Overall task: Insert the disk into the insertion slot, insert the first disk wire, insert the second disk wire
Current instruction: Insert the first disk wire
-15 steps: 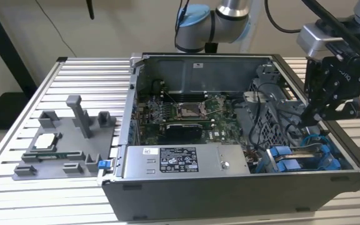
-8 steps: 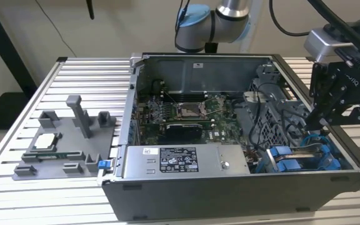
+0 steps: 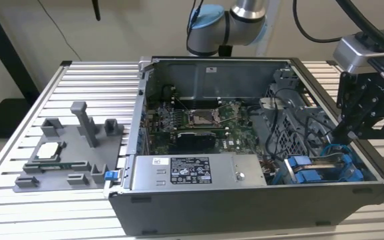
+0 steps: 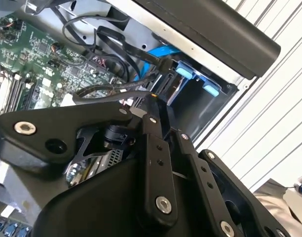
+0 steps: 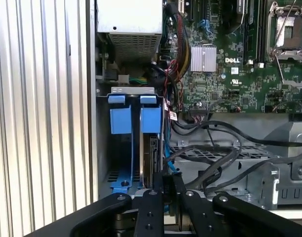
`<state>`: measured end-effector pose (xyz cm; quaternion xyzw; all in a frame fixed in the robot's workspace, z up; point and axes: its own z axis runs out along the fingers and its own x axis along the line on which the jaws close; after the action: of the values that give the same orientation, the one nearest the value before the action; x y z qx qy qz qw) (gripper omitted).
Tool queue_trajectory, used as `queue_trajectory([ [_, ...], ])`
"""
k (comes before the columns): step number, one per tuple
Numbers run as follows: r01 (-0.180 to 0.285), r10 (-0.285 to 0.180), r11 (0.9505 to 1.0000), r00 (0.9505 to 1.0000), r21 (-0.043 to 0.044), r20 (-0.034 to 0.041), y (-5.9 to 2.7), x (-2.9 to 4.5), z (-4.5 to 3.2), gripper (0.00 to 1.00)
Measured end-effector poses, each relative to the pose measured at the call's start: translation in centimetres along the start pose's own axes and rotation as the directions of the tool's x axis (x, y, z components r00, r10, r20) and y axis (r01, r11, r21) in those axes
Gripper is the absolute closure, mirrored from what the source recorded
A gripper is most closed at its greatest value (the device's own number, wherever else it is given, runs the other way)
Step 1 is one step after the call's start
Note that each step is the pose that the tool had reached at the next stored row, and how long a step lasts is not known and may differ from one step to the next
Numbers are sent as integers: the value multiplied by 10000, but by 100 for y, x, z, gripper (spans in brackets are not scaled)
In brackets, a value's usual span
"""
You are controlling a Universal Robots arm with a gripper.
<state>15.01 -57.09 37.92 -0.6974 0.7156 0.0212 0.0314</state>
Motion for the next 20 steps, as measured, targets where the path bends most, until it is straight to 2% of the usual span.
queue_trajectory([
  [15,0,0,10000,10000,0,-1,-16,4,15,100],
  [16,-1,1,10000,10000,-30,2,-19,5,18,100],
  [20,-20,19,9997,10000,-262,-4,-39,13,35,100],
])
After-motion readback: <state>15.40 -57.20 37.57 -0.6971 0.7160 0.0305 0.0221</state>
